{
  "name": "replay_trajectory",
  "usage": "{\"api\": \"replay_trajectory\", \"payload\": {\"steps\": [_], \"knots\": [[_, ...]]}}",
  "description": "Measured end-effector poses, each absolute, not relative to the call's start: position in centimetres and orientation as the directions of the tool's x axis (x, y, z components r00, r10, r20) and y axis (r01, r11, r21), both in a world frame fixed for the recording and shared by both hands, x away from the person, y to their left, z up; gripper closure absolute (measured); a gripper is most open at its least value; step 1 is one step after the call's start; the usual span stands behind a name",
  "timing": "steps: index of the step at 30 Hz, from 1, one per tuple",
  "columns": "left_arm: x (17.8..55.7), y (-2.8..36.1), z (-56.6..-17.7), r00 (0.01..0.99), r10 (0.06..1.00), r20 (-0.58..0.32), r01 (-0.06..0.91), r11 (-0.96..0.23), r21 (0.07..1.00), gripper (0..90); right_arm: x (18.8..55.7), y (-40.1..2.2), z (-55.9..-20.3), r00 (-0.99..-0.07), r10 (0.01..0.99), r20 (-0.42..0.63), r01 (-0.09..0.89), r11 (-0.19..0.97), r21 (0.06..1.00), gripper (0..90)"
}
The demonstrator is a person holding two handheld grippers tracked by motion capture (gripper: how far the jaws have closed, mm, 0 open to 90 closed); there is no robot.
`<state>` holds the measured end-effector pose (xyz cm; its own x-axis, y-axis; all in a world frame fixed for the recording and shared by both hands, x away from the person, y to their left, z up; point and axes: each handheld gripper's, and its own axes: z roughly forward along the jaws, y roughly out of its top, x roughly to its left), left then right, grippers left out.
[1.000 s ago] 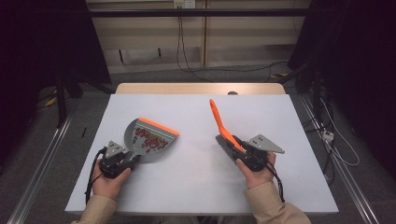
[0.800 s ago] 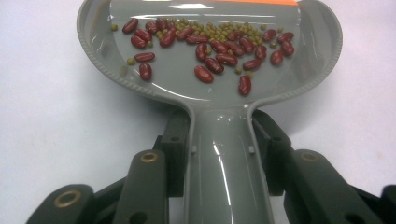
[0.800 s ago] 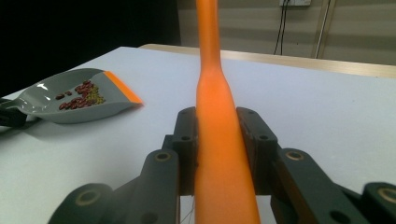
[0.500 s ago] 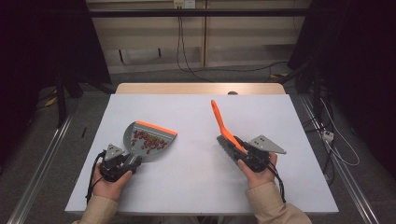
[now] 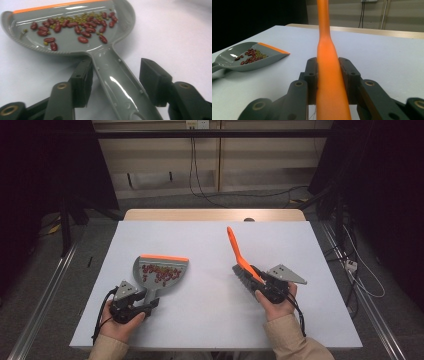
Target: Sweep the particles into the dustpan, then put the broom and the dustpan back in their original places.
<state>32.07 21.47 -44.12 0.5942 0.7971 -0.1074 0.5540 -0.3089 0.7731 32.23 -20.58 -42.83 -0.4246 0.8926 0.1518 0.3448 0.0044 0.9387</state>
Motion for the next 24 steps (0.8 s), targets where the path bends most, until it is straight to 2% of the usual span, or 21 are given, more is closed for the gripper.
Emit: {"api": "replay_trajectory", "payload": {"steps": [9,13,18,24], "knots": [[32.1,21.6,-44.2,0.625,0.769,-0.136,0.546,-0.306,0.78,39.8,32.8,-19.8,-43.2,-0.444,0.881,0.163,0.346,0.001,0.938,71.0],[32.1,21.9,-43.8,0.613,0.778,-0.136,0.542,-0.289,0.789,27.8,33.1,-19.8,-43.6,-0.451,0.875,0.177,0.366,0.0,0.931,71.0],[32.1,22.1,-43.7,0.608,0.784,-0.129,0.536,-0.285,0.795,21.4,33.4,-20.3,-44.3,-0.404,0.894,0.191,0.395,-0.017,0.918,70.8],[32.3,22.3,-43.0,0.602,0.79,-0.119,0.515,-0.27,0.814,19.6,32.9,-22.6,-44.9,-0.324,0.92,0.221,0.421,-0.069,0.904,70.6]]}}
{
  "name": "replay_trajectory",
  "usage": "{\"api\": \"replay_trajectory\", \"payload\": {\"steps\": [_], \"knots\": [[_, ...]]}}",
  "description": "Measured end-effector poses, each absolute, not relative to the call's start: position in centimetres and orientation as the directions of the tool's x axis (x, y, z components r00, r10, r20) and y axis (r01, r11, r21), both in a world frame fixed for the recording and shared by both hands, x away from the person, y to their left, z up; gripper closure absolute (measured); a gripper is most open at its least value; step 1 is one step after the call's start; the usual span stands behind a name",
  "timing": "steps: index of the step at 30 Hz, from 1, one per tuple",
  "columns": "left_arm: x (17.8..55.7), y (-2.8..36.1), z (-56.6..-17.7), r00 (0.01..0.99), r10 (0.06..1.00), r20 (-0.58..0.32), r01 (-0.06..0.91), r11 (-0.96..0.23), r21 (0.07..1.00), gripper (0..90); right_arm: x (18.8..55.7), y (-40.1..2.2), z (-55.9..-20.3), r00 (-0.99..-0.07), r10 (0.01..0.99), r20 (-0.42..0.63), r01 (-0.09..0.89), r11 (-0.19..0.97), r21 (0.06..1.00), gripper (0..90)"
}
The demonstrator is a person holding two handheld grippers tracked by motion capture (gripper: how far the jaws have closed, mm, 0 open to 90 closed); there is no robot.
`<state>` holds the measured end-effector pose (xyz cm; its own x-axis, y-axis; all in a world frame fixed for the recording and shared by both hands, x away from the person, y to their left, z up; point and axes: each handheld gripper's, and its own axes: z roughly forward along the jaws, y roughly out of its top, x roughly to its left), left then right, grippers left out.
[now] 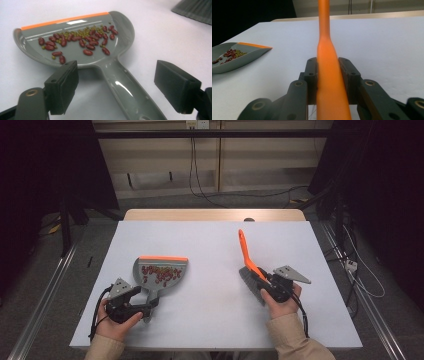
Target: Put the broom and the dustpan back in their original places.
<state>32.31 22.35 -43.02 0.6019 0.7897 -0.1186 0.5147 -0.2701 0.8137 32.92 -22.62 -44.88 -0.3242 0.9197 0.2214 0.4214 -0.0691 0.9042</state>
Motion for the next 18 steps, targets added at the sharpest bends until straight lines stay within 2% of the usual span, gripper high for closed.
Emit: {"api": "replay_trajectory", "payload": {"steps": [3,6,8,14,18], "knots": [[32.5,22.5,-42.8,0.598,0.792,-0.12,0.506,-0.257,0.823,19.1,32.6,-23.5,-44.8,-0.323,0.929,0.181,0.425,-0.029,0.905,65.8],[32.6,22.5,-42.6,0.598,0.793,-0.114,0.498,-0.257,0.828,17.7,32.4,-24.2,-44.6,-0.32,0.941,0.108,0.435,0.045,0.899,51.8],[32.7,22.4,-42.6,0.598,0.794,-0.111,0.495,-0.256,0.83,17.4,32.3,-24.8,-44.5,-0.304,0.95,0.077,0.435,0.067,0.898,46.6],[32.9,22.4,-42.5,0.603,0.791,-0.105,0.484,-0.259,0.836,17.1,31.5,-26.4,-44.1,-0.333,0.943,0.013,0.441,0.143,0.886,46.5],[32.9,22.3,-42.4,0.614,0.783,-0.096,0.47,-0.265,0.842,15.2,32.0,-28.1,-44.2,-0.333,0.943,0.01,0.45,0.149,0.88,59.7]]}}
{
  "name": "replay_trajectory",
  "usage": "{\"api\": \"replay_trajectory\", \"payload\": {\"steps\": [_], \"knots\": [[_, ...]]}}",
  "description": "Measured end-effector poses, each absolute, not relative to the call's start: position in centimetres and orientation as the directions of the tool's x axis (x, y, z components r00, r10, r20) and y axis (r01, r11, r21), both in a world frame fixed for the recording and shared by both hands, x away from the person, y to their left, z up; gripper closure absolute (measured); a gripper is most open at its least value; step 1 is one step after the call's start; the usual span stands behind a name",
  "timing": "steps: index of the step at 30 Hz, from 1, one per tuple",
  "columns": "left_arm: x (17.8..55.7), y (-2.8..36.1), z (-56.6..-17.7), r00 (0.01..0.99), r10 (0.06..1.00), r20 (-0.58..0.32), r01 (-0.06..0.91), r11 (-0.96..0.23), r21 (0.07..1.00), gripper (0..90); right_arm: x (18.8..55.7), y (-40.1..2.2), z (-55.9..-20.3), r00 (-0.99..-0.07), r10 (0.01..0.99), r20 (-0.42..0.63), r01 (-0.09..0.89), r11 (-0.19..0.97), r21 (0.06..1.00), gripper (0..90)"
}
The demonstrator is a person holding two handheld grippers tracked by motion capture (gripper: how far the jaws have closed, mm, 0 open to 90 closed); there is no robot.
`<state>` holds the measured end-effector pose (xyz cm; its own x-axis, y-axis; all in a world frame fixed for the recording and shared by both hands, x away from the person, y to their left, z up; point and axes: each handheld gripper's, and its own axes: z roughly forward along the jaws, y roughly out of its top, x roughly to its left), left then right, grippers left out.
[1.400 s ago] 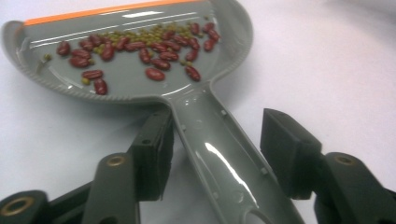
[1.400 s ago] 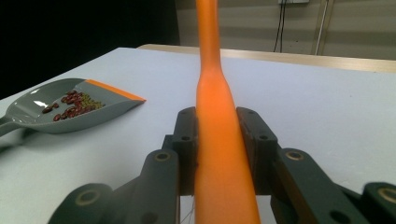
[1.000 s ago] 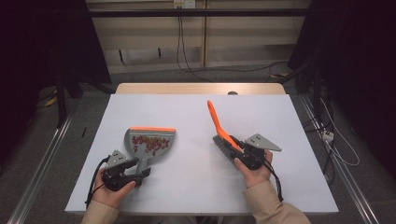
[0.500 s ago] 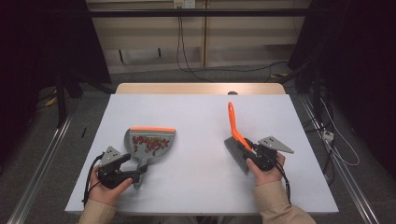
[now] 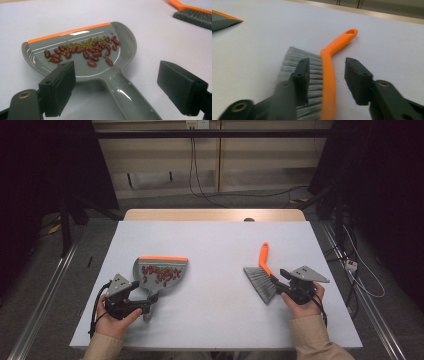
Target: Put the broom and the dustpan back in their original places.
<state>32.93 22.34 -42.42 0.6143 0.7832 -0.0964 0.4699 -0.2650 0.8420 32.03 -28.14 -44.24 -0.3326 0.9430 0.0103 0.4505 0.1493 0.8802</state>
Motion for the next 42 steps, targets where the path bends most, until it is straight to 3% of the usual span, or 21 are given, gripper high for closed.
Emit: {"api": "replay_trajectory", "payload": {"steps": [5,8,16,27,31,36,42], "knots": [[33.2,22.3,-42.4,0.631,0.769,-0.107,0.464,-0.263,0.846,13.6,32.7,-29.5,-44.6,-0.335,0.94,-0.063,0.47,0.225,0.853,77.0],[33.3,22.2,-42.3,0.637,0.763,-0.112,0.464,-0.263,0.846,12.0,33.0,-30.0,-45.1,-0.342,0.935,-0.093,0.489,0.262,0.832,82.5],[33.4,22.2,-42.3,0.651,0.75,-0.116,0.456,-0.264,0.85,9.1,33.0,-29.3,-46.0,-0.394,0.909,-0.137,0.524,0.344,0.779,84.6],[33.5,22.1,-42.2,0.666,0.736,-0.12,0.449,-0.267,0.853,8.9,32.2,-27.9,-46.0,-0.468,0.88,-0.075,0.503,0.336,0.796,84.5],[33.5,22.1,-42.1,0.667,0.735,-0.122,0.444,-0.26,0.858,8.8,32.1,-27.5,-46.0,-0.479,0.875,-0.067,0.495,0.332,0.802,80.3],[33.5,22.2,-42.1,0.674,0.725,-0.141,0.442,-0.243,0.864,8.6,31.9,-28.0,-45.8,-0.449,0.894,0.0,0.502,0.252,0.827,65.8],[33.4,22.3,-42.1,0.692,0.707,-0.146,0.43,-0.242,0.87,7.9,31.2,-28.0,-45.2,-0.476,0.877,0.068,0.471,0.189,0.862,40.5]]}}
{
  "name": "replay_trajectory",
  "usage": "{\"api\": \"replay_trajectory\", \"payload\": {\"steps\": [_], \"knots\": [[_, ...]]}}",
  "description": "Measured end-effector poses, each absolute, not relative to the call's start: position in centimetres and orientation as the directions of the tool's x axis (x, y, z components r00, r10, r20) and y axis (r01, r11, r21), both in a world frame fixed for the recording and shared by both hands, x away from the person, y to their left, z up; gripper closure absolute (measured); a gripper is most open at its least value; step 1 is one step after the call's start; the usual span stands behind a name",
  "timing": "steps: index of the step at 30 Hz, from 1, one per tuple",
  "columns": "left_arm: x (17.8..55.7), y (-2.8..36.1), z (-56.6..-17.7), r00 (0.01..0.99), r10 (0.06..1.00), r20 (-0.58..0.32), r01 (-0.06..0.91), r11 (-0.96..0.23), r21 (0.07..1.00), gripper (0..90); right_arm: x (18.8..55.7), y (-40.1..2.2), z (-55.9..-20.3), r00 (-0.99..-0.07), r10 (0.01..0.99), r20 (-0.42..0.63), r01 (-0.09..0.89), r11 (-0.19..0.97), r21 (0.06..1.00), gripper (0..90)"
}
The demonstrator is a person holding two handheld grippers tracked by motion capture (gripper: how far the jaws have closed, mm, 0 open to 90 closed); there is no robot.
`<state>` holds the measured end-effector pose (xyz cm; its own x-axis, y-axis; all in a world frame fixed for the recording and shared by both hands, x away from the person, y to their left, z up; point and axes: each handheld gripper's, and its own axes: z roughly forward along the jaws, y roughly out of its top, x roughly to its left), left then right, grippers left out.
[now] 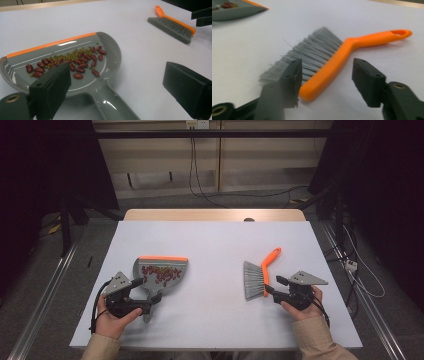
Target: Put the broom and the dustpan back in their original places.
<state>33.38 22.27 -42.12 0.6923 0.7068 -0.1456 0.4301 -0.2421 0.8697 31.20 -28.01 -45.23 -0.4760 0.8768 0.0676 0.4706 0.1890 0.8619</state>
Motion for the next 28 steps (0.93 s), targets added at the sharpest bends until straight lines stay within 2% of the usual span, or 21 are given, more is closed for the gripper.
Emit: {"api": "replay_trajectory", "payload": {"steps": [6,9,28], "knots": [[33.4,22.5,-42.2,0.703,0.694,-0.155,0.424,-0.234,0.875,7.1,30.2,-27.9,-45.0,-0.497,0.862,0.101,0.457,0.161,0.875,24.6],[33.4,22.7,-42.2,0.705,0.692,-0.158,0.421,-0.228,0.878,7.0,29.6,-27.9,-44.9,-0.517,0.849,0.109,0.451,0.161,0.878,19.9],[33.1,23.1,-42.6,0.718,0.675,-0.17,0.421,-0.227,0.878,6.9,28.1,-28.4,-45.2,-0.557,0.822,0.117,0.445,0.176,0.878,17.7]]}}
